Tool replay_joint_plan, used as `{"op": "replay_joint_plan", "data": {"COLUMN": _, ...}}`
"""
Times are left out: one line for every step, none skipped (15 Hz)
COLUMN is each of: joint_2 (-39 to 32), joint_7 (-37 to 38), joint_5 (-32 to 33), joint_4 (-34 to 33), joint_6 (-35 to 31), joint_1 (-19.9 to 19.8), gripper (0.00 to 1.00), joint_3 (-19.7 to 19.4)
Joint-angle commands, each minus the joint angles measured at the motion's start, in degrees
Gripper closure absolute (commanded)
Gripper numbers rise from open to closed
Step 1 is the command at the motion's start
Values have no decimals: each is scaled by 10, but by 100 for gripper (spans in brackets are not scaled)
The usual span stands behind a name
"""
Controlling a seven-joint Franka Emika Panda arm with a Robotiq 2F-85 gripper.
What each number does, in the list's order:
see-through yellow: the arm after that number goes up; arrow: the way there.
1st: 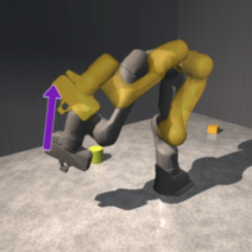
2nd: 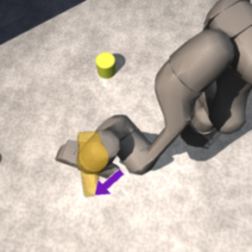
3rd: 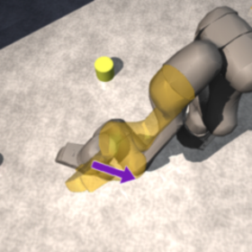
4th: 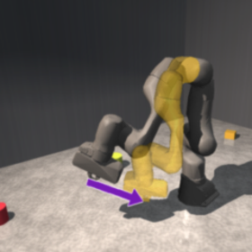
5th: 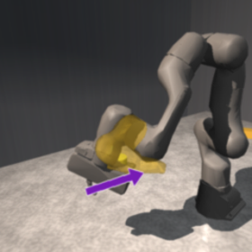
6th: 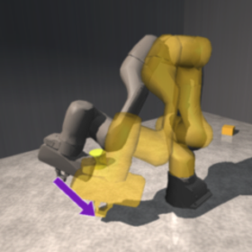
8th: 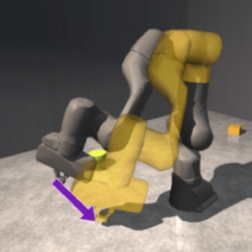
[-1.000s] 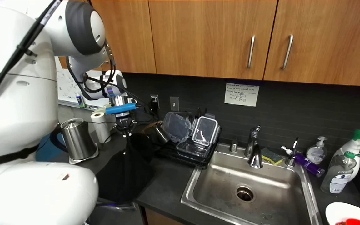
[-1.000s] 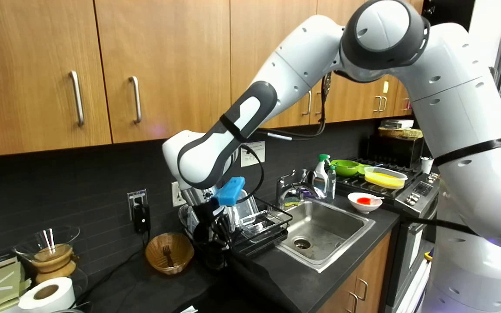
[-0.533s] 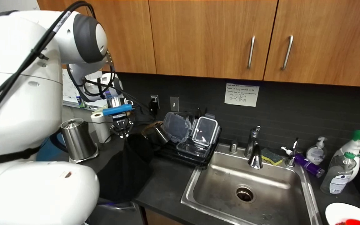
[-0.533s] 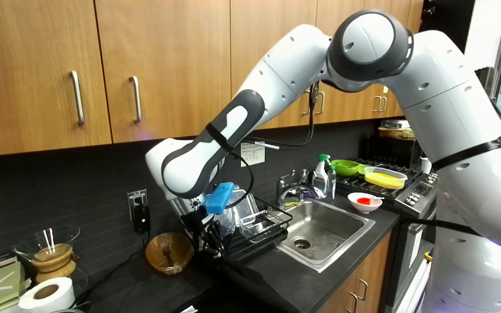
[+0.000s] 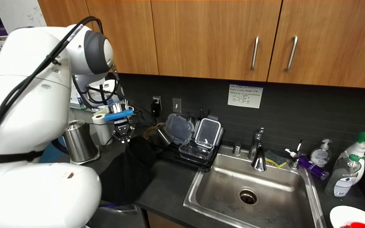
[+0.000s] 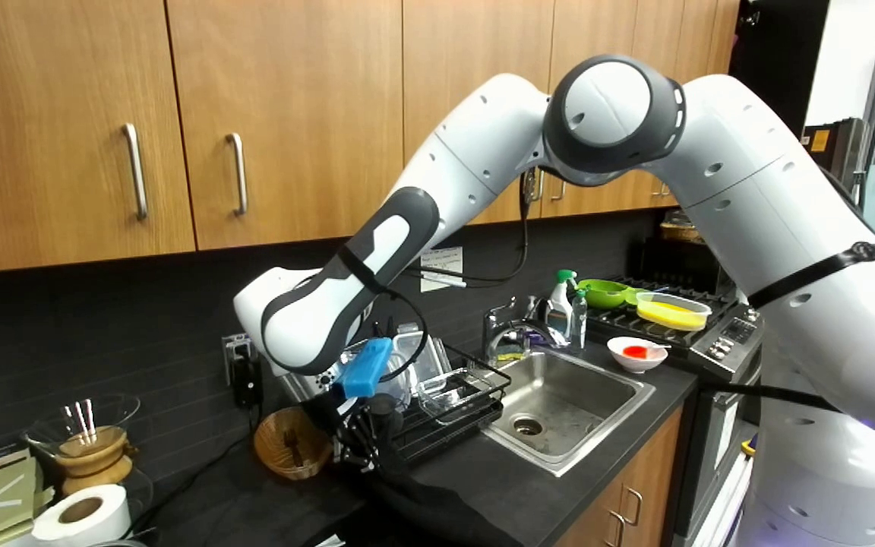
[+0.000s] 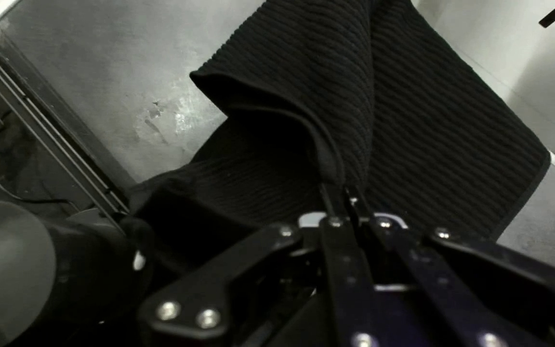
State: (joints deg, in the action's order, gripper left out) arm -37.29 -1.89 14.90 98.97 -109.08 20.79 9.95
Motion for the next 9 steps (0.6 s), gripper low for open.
{"op": "replay_joint_plan", "data": {"joint_2": -40, "joint_7": 4, "joint_5": 17, "joint_4": -52, "joint_6": 31, "joint_1": 13, "gripper": 99, "joint_3": -4}}
{"op": "replay_joint_plan", "data": {"joint_2": -48, "joint_7": 4, "joint_5": 19, "joint_4": -61, "joint_6": 33, "joint_1": 15, "gripper": 99, "joint_3": -4}}
{"op": "replay_joint_plan", "data": {"joint_2": -56, "joint_7": 3, "joint_5": 21, "joint_4": -68, "joint_6": 37, "joint_1": 17, "gripper": 99, "joint_3": -4}}
{"op": "replay_joint_plan", "data": {"joint_2": -63, "joint_7": 3, "joint_5": 22, "joint_4": -77, "joint_6": 40, "joint_1": 20, "gripper": 99, "joint_3": -4}}
{"op": "replay_joint_plan", "data": {"joint_2": -71, "joint_7": 3, "joint_5": 23, "joint_4": -85, "joint_6": 43, "joint_1": 24, "gripper": 99, "joint_3": -4}}
{"op": "replay_joint_plan", "data": {"joint_2": -78, "joint_7": 4, "joint_5": 25, "joint_4": -92, "joint_6": 46, "joint_1": 27, "gripper": 99, "joint_3": -5}}
{"op": "replay_joint_plan", "data": {"joint_2": -85, "joint_7": 4, "joint_5": 27, "joint_4": -100, "joint_6": 50, "joint_1": 31, "gripper": 99, "joint_3": -5}}
{"op": "replay_joint_plan", "data": {"joint_2": -93, "joint_7": 3, "joint_5": 29, "joint_4": -107, "joint_6": 53, "joint_1": 35, "gripper": 99, "joint_3": -6}}
{"op": "replay_joint_plan", "data": {"joint_2": -101, "joint_7": 3, "joint_5": 32, "joint_4": -113, "joint_6": 57, "joint_1": 39, "gripper": 99, "joint_3": -6}}
